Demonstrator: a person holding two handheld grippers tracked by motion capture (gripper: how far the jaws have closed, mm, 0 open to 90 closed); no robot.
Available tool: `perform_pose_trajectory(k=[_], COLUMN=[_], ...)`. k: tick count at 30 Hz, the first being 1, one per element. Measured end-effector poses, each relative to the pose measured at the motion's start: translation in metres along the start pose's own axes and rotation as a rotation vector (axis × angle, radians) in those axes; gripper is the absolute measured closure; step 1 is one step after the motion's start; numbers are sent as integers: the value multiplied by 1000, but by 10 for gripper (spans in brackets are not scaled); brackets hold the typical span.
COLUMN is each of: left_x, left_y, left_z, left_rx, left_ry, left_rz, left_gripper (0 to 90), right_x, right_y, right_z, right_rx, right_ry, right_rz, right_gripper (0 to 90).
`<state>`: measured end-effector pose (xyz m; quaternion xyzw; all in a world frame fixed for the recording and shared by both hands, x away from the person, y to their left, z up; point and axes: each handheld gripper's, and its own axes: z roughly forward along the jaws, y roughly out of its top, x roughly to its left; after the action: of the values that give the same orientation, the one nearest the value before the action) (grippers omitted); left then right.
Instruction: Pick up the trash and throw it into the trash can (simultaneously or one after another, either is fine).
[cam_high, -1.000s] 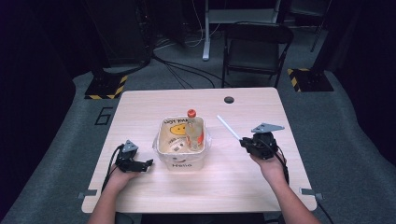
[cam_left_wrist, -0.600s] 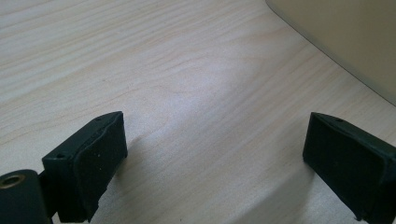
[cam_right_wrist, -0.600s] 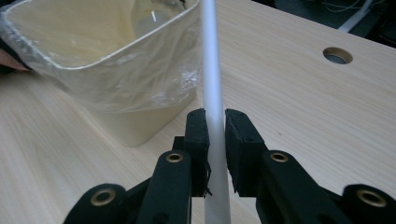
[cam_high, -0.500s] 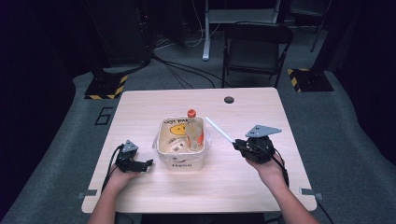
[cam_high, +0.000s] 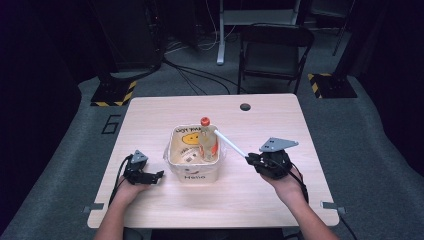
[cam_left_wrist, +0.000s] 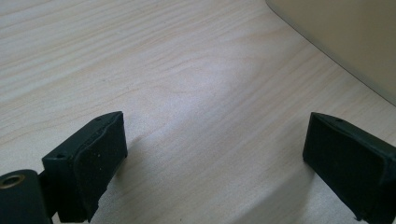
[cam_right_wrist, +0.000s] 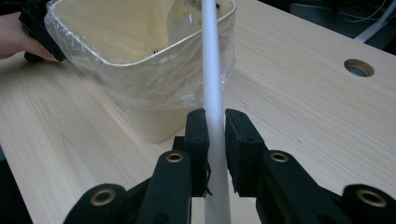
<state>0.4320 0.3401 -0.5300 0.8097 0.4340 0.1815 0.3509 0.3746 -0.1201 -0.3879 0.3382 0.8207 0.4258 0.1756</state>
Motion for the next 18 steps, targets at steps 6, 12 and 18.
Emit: perform_pose_trajectory(k=[6, 12, 18], left_x=[0, 0, 0], left_y=[0, 0, 0], left_z=[0, 0, 0], left_rx=[0, -4, -4], left_ry=[1, 2, 2], left_rz=[-2, -1, -1], left_gripper=[61, 61, 61], right_x=[6, 14, 21], right_y=[2, 5, 7], right_z=[-1, 2, 8], right_rx=[-2, -4, 8], right_ry=[9, 25, 46], right_rz=[-19, -39, -64], right_gripper=[790, 790, 790])
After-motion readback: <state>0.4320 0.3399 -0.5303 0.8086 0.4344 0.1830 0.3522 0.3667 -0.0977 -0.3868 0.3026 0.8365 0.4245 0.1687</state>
